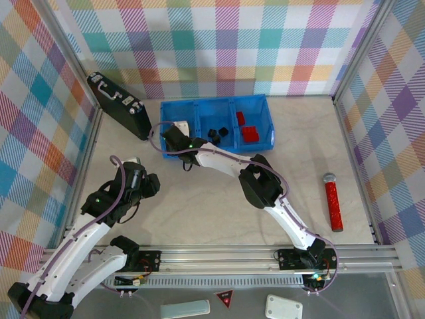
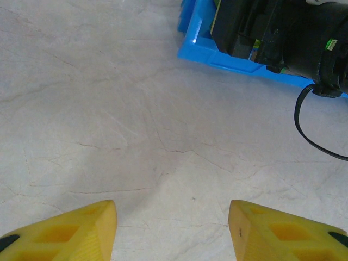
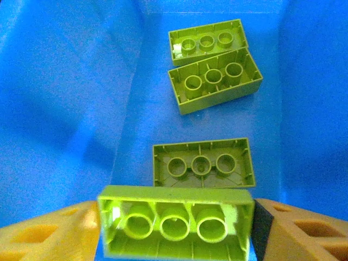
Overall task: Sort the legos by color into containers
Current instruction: Place the lego in the container.
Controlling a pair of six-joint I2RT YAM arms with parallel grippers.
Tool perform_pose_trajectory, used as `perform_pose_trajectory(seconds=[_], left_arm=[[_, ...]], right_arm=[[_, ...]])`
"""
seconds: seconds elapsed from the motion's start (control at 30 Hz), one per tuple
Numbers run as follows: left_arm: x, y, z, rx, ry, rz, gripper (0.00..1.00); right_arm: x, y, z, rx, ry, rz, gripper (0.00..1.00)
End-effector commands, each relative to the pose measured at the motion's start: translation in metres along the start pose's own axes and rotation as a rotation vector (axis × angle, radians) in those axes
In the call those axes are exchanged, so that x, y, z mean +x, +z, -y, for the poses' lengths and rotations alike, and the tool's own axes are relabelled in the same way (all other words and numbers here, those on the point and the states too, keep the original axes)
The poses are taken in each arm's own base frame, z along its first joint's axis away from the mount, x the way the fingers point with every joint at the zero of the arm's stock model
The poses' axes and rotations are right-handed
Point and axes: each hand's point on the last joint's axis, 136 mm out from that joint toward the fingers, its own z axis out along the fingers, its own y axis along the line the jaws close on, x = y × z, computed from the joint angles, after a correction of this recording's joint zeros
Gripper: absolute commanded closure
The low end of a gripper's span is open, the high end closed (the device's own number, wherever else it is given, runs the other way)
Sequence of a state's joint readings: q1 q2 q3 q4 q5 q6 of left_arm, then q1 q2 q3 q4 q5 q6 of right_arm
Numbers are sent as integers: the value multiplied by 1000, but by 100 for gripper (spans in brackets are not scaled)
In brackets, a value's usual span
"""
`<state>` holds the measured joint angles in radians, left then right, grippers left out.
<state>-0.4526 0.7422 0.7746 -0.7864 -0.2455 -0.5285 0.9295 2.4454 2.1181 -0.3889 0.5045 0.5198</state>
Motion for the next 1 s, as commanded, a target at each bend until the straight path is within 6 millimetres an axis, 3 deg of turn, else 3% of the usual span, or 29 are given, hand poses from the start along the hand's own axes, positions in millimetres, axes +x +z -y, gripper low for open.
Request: perform_pose_trajectory(seconds=[0.0, 0.3, 0.53, 0.8, 0.97], left_arm=[[2, 5, -1, -13, -14, -17, 43], [-2, 14, 3, -22, -12, -20, 35], [-8, 25, 7, -48, -2, -19, 25], [-20, 36, 3, -123, 50, -1, 1], [-27, 46, 1, -161, 67, 1, 0]], right_arm=[[-25, -17, -11, -53, 8, 43, 26], [-43, -49, -14, -108, -40, 47, 23], [-43, -82, -1, -92, -165, 1, 19], [-37, -127, 51, -12, -235, -40, 16], [-26, -152, 103, 57, -230, -70, 10]])
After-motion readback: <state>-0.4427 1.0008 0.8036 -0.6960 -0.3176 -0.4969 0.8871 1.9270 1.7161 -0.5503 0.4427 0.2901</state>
